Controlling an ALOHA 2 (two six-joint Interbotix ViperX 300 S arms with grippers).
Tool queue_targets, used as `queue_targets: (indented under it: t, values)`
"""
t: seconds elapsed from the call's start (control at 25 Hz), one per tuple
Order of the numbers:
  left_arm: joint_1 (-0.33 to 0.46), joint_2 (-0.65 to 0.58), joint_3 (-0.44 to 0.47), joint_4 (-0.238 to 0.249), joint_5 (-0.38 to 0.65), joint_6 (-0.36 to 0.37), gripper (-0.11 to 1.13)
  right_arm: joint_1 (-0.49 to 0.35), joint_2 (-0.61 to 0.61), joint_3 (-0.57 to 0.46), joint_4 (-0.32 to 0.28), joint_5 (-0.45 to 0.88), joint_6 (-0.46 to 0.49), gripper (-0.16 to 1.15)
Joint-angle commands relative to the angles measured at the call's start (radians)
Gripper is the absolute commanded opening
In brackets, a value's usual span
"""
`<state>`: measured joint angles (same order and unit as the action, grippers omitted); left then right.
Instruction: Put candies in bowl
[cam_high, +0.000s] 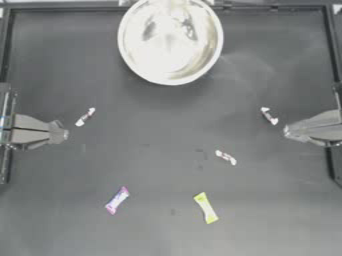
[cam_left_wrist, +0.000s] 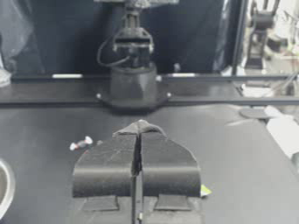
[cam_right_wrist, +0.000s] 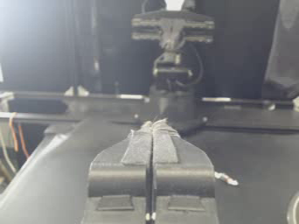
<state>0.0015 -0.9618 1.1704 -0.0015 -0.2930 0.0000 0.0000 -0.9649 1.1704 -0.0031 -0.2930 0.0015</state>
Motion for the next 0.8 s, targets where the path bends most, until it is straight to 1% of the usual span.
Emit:
queue_targets:
  t: [0.04, 0.16, 0.24, 0.28, 0.36, 0.4, 0.44, 0.52, 0.6, 0.68, 0.72, 0.8]
  values:
    - [-0.002, -0.037, 0.015, -0.002, -0.011, 0.006, -0.04, 0.003, 0.000, 0.005, 0.005, -0.021, 0.009, -0.08]
    - [-0.002, -0.064, 0.021, -0.002, 0.005, 0.005, 0.09, 0.005, -0.003, 0.023, 0.002, -0.058, 0.006, 0.06]
    - [0.005, -0.069, 0.018, -0.008, 0.031, 0.003, 0.09, 0.003, -0.003, 0.032, 0.003, -0.077, 0.008, 0.16]
    - [0.011, -0.069, 0.015, -0.017, 0.052, 0.003, 0.09, 0.003, -0.003, 0.035, -0.003, -0.083, 0.005, 0.19]
    - [0.032, -0.061, 0.003, -0.052, 0.095, 0.002, 0.13, 0.003, -0.003, 0.035, -0.012, -0.087, 0.003, 0.28]
    - [0.051, -0.058, -0.005, -0.080, 0.120, 0.002, 0.19, 0.003, -0.003, 0.032, -0.021, -0.087, 0.002, 0.37]
    - [0.069, -0.054, -0.014, -0.106, 0.152, 0.002, 0.28, 0.005, -0.003, 0.031, -0.029, -0.089, 0.003, 0.44]
    - [0.110, -0.043, -0.029, -0.146, 0.212, 0.002, 0.54, 0.003, -0.003, 0.028, -0.043, -0.089, 0.006, 0.62]
    - [0.153, -0.028, -0.048, -0.178, 0.268, 0.002, 0.85, 0.003, -0.003, 0.029, -0.038, -0.089, 0.008, 0.78]
    - [0.190, -0.008, -0.066, -0.204, 0.314, 0.000, 1.06, 0.003, -0.003, 0.028, -0.038, -0.089, 0.009, 0.91]
    - [0.209, 0.005, -0.077, -0.215, 0.341, 0.000, 1.08, 0.003, -0.003, 0.028, -0.035, -0.087, 0.009, 0.96]
    - [0.244, 0.035, -0.101, -0.227, 0.405, 0.000, 1.02, 0.003, -0.003, 0.028, -0.026, -0.087, 0.009, 1.00]
